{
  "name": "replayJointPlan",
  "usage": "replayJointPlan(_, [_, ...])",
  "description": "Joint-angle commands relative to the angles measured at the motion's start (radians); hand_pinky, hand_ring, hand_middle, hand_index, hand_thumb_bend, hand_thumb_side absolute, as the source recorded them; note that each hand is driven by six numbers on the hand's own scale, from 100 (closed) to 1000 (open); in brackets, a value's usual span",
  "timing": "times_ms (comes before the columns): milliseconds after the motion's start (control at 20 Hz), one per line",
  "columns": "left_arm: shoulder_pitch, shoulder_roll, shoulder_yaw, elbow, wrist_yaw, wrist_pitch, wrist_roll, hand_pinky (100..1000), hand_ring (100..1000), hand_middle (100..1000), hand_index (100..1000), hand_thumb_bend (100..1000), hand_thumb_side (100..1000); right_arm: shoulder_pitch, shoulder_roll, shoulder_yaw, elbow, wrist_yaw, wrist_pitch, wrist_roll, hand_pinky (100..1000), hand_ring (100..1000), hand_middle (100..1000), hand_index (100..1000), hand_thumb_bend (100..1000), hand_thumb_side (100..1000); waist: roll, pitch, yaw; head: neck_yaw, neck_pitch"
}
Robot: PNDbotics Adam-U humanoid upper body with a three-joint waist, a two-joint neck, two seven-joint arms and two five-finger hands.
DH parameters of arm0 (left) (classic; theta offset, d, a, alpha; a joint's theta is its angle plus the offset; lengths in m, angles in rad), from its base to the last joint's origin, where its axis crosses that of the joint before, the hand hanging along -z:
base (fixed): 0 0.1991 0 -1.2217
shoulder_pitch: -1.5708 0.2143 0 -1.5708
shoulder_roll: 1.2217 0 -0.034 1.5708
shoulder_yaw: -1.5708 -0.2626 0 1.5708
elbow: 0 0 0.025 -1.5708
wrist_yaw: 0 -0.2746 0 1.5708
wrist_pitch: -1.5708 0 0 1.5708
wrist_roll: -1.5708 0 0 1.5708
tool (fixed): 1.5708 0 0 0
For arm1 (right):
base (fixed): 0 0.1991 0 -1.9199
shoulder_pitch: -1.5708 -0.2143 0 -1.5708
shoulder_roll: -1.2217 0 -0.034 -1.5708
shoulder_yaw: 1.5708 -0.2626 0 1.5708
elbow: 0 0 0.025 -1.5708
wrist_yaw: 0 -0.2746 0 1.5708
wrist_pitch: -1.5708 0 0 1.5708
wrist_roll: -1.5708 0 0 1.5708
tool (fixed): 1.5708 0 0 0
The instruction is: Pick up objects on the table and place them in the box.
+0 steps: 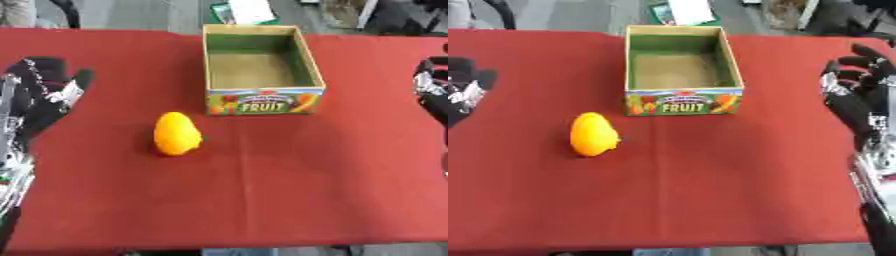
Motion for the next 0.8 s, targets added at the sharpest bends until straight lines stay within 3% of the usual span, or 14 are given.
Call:
replayJointPlan(50, [-0.011, 0.018, 0.006, -0.022, -0.004, 0.000, -0.001, 619, 616, 566, 657, 699, 420, -0.011, -0.014, -0.011, -0.017, -0.006, -0.003, 0.000, 631, 619, 641, 809, 173, 117, 0.001, -0.015, -0.001, -0.002, -0.005])
replayJointPlan(500, [-0.012, 0.018, 0.007, -0.024, -0.005, 0.000, -0.001, 618, 617, 567, 657, 710, 418, -0.011, -0.014, -0.012, -0.017, -0.006, -0.003, -0.001, 631, 619, 641, 809, 174, 116, 0.002, -0.015, -0.002, -0.001, -0.002])
replayJointPlan(700, [-0.015, 0.021, 0.003, -0.027, -0.012, 0.000, -0.010, 620, 621, 572, 661, 749, 409, -0.011, -0.014, -0.012, -0.016, -0.007, -0.003, -0.001, 631, 619, 640, 809, 175, 116, 0.002, -0.016, -0.004, -0.001, -0.002])
replayJointPlan(800, [-0.024, 0.027, -0.003, -0.030, -0.029, 0.000, -0.026, 625, 637, 591, 684, 812, 371, -0.011, -0.014, -0.012, -0.016, -0.007, -0.003, -0.001, 631, 619, 640, 809, 175, 117, 0.002, -0.016, -0.005, 0.000, -0.002])
